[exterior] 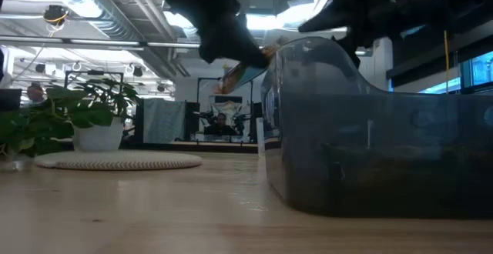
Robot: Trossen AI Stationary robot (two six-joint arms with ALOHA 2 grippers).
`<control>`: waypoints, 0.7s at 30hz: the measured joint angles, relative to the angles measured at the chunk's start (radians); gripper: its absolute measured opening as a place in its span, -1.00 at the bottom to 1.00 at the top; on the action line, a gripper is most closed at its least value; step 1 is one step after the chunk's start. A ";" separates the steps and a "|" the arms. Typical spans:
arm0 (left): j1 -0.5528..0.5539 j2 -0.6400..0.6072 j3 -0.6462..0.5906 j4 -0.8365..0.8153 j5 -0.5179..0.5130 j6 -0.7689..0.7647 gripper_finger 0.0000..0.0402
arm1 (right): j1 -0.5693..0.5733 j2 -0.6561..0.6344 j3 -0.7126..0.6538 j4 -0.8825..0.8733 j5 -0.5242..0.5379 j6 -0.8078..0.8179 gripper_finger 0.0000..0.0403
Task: Pick and place Granola Bars by type
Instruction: Put the yellow granola bar into the transparent bin
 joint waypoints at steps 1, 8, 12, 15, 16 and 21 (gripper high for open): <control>0.004 -0.001 0.000 0.016 -0.007 0.022 -0.59 | -0.002 0.001 0.012 -0.006 0.004 -0.002 0.24; 0.033 -0.001 0.001 0.030 -0.020 0.066 -0.61 | -0.006 0.085 0.139 -0.137 0.034 -0.051 0.24; 0.039 -0.001 0.001 0.030 -0.030 0.066 -0.60 | -0.006 0.146 0.218 -0.201 0.034 -0.052 0.24; 0.037 -0.001 0.001 0.030 -0.040 0.067 -0.60 | -0.008 0.187 0.266 -0.241 0.034 -0.051 0.24; 0.035 -0.001 0.001 0.031 -0.040 0.067 -0.60 | -0.009 0.200 0.277 -0.243 0.034 -0.054 0.24; 0.023 -0.001 0.001 0.032 -0.041 0.067 -0.60 | -0.009 0.242 0.318 -0.243 0.035 -0.080 0.21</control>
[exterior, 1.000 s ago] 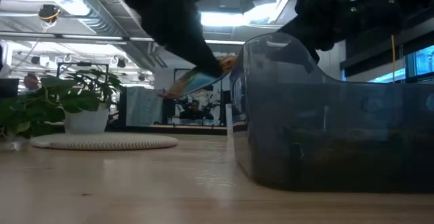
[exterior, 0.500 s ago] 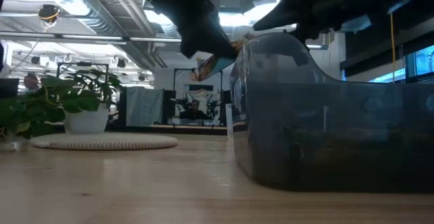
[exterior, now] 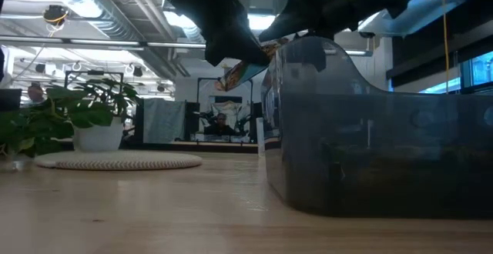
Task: Pick and place Granola Bars by type
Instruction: Put the yellow granola bar into the transparent bin
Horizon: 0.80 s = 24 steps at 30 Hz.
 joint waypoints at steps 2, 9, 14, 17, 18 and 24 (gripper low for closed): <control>-0.004 0.000 0.000 0.000 0.000 0.000 -0.60 | 0.000 0.005 0.007 -0.002 0.000 0.000 0.15; -0.008 0.000 0.000 0.000 0.000 0.000 -0.58 | 0.000 0.005 0.008 -0.032 -0.007 0.001 -0.30; -0.008 0.000 0.000 -0.002 -0.005 0.000 -0.57 | 0.000 0.005 0.008 -0.034 -0.008 -0.023 -0.53; -0.008 0.000 0.000 -0.002 -0.005 0.000 -0.57 | 0.000 0.005 0.008 -0.036 -0.008 -0.027 -0.56; -0.008 0.000 0.000 -0.002 -0.004 0.000 -0.57 | 0.000 0.005 0.008 -0.036 -0.008 -0.030 -0.56; -0.016 0.000 0.001 -0.014 -0.010 -0.005 -0.54 | 0.000 0.005 0.008 -0.037 -0.009 -0.052 -0.57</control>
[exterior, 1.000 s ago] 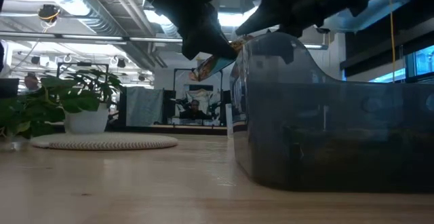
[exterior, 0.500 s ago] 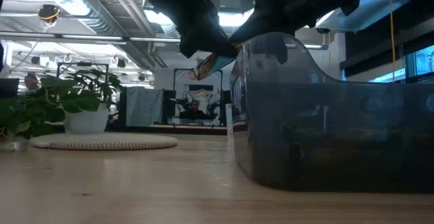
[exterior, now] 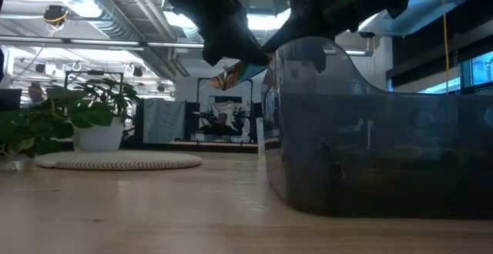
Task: Pick and place Granola Bars by type
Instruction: Put the yellow granola bar into the transparent bin
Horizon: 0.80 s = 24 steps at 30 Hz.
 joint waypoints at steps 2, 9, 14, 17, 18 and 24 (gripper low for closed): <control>-0.008 0.000 0.000 0.002 0.008 0.006 -0.52 | 0.001 0.000 0.000 -0.006 0.001 -0.004 -0.58; -0.035 -0.015 0.000 -0.029 -0.077 0.007 -0.43 | 0.000 0.000 0.000 -0.012 0.024 -0.029 -0.58; -0.040 -0.092 0.000 -0.072 -0.115 -0.043 -0.40 | 0.000 0.000 0.000 -0.034 0.025 -0.048 -0.58; -0.043 -0.149 0.000 -0.120 -0.077 -0.094 -0.40 | 0.000 -0.013 -0.002 -0.058 0.045 -0.066 -0.58; -0.043 -0.167 -0.004 -0.133 -0.061 -0.117 -0.41 | -0.002 -0.024 -0.002 -0.066 0.058 -0.078 -0.58; -0.028 -0.293 -0.125 -0.137 0.034 -0.258 -0.41 | -0.059 -0.150 -0.001 -0.174 0.072 -0.099 -0.58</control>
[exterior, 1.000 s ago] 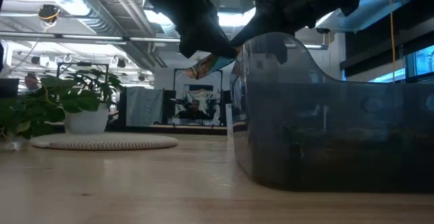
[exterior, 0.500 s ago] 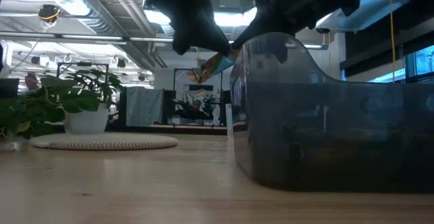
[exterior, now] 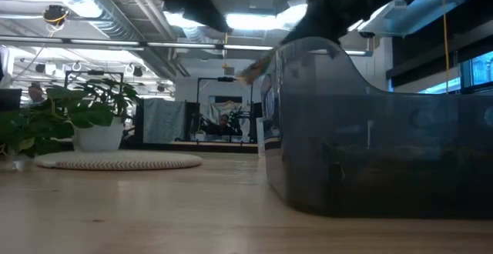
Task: Pick and place Granola Bars by type
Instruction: Put the yellow granola bar into the transparent bin
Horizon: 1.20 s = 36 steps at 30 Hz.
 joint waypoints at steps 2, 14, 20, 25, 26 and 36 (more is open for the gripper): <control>0.010 -0.054 -0.065 0.021 0.018 -0.058 -0.41 | -0.030 -0.049 0.000 -0.072 0.016 0.013 -0.58; 0.095 -0.208 -0.387 0.512 0.218 -0.179 -0.42 | -0.265 -0.043 -0.026 -0.225 -0.012 0.153 -0.58; 0.113 -0.208 -0.400 0.519 0.228 -0.197 -0.42 | -0.336 0.058 -0.037 -0.131 -0.053 0.133 -0.58; 0.112 -0.208 -0.400 0.515 0.229 -0.210 -0.41 | -0.387 0.118 -0.037 -0.086 -0.169 0.126 -0.58; 0.111 -0.208 -0.400 0.515 0.229 -0.210 -0.41 | -0.394 0.127 -0.037 -0.087 -0.171 0.121 -0.58; 0.111 -0.208 -0.400 0.501 0.229 -0.210 -0.41 | -0.412 0.148 -0.037 -0.121 -0.170 0.048 -0.58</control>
